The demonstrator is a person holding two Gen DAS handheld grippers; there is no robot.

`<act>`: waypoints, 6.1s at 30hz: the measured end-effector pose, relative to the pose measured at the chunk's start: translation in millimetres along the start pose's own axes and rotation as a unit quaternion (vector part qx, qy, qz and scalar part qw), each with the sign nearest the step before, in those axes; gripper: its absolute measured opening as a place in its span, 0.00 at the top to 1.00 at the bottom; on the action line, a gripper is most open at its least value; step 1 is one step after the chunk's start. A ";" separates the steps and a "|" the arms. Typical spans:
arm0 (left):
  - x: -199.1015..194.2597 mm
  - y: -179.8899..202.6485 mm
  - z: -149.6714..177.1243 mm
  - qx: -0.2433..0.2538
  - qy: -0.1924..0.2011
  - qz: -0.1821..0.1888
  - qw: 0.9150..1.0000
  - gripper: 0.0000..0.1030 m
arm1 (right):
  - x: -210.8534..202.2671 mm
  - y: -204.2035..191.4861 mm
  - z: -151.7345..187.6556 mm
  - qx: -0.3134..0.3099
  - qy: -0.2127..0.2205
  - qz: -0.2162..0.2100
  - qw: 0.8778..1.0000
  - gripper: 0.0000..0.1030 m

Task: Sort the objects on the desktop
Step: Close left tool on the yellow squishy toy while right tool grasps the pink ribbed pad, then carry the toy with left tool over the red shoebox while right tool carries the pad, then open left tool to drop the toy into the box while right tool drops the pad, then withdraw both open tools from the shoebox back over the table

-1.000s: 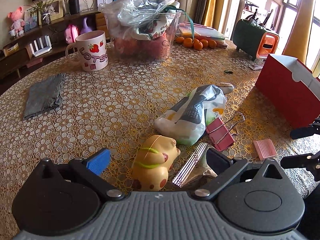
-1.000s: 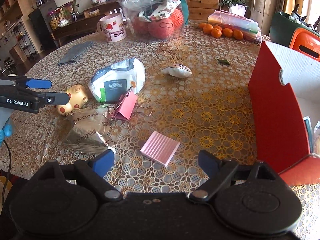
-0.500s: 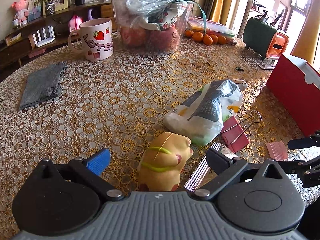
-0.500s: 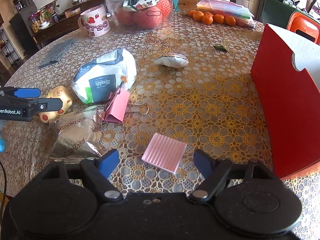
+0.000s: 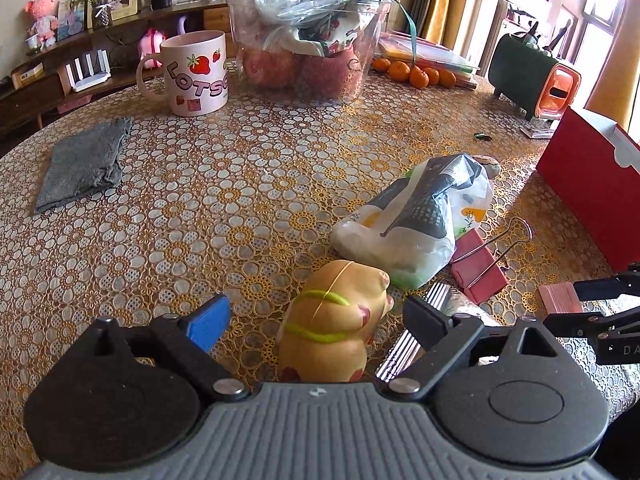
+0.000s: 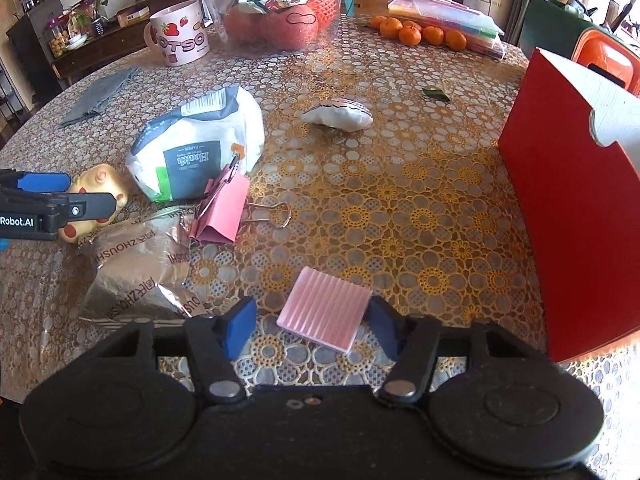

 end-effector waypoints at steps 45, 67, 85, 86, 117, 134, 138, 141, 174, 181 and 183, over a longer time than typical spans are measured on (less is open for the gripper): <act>-66.7 58.1 -26.2 0.012 0.022 0.002 1.000 0.55 | -74.2 42.6 12.1 0.023 0.040 -0.040 0.998 0.54; -93.4 187.0 -63.6 0.078 0.039 0.067 0.994 0.55 | -152.8 113.5 18.7 0.027 0.090 -0.052 0.994 0.54; -79.1 287.4 -104.2 0.129 0.040 0.130 0.982 0.55 | -188.1 201.9 -0.6 0.054 0.123 -0.022 0.991 0.54; -78.6 292.7 -107.6 0.133 0.042 0.132 0.981 0.55 | -189.2 206.4 -2.9 0.056 0.126 -0.020 0.990 0.54; 47.6 377.1 -209.3 0.142 -0.004 0.100 0.985 0.55 | -119.8 298.6 -86.4 0.061 0.118 0.042 0.990 0.54; 111.3 388.3 -217.8 0.174 -0.052 0.084 0.980 0.55 | -43.5 317.3 -107.9 0.019 0.035 0.083 0.996 0.54; 120.3 389.6 -216.5 0.182 -0.067 0.081 0.978 0.54 | -36.1 320.8 -109.0 0.020 0.017 0.084 0.996 0.54; 125.1 390.8 -216.0 0.185 -0.078 0.084 0.976 0.54 | -34.8 319.5 -108.3 0.013 0.008 0.080 0.997 0.54; 35.0 369.1 -208.4 0.155 -0.027 0.116 0.981 0.36 | -113.6 291.8 -84.2 -0.004 0.061 0.021 0.998 0.29; -6.0 363.8 -197.7 0.155 -0.003 0.122 0.980 0.36 | -142.2 278.3 -74.9 -0.006 0.079 0.010 0.997 0.26; -16.7 363.3 -193.1 0.159 0.002 0.123 0.980 0.36 | -150.5 274.0 -71.0 -0.007 0.085 0.005 0.996 0.24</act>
Point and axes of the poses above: each gripper's, at about its wrist camera, not at the fingertips, and x roughly the way its jaws point, y to its right, z to its underside, the point moved 4 cm from there along x, roughly the way its jaws point, and after that the axes turned 9 degrees about x, right-handed, at the moved point
